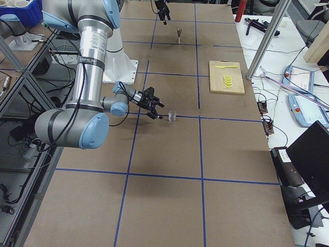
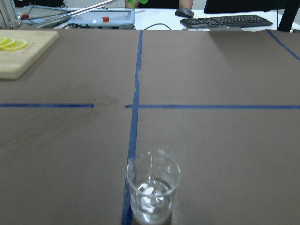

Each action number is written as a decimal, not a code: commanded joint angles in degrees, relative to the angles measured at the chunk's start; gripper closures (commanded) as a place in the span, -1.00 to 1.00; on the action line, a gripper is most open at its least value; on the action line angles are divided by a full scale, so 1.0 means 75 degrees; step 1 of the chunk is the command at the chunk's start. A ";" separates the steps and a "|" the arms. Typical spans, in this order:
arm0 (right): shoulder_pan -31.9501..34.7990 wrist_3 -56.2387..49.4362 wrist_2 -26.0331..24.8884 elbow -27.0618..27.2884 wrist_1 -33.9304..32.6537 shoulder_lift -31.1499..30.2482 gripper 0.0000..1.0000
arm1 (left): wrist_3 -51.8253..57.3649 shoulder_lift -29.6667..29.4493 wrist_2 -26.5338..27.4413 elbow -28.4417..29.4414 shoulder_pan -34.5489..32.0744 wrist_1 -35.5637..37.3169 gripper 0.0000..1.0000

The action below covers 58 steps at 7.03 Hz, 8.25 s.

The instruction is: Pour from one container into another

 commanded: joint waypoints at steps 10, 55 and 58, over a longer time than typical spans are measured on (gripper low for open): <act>0.4935 -0.5917 0.7926 0.3359 -0.6671 0.2183 -1.00 | 0.7505 -0.3450 -0.3405 0.1017 -0.5125 0.5792 -1.00; 1.1985 -1.2068 1.2219 -0.3698 -0.4114 0.2942 -1.00 | 0.8146 -0.2196 -0.5998 0.5780 -0.8354 0.4328 -1.00; 1.1985 -1.2068 1.2219 -0.3698 -0.4079 0.2930 -1.00 | 0.8134 -0.2196 -0.5998 0.5780 -0.8354 0.4246 -1.00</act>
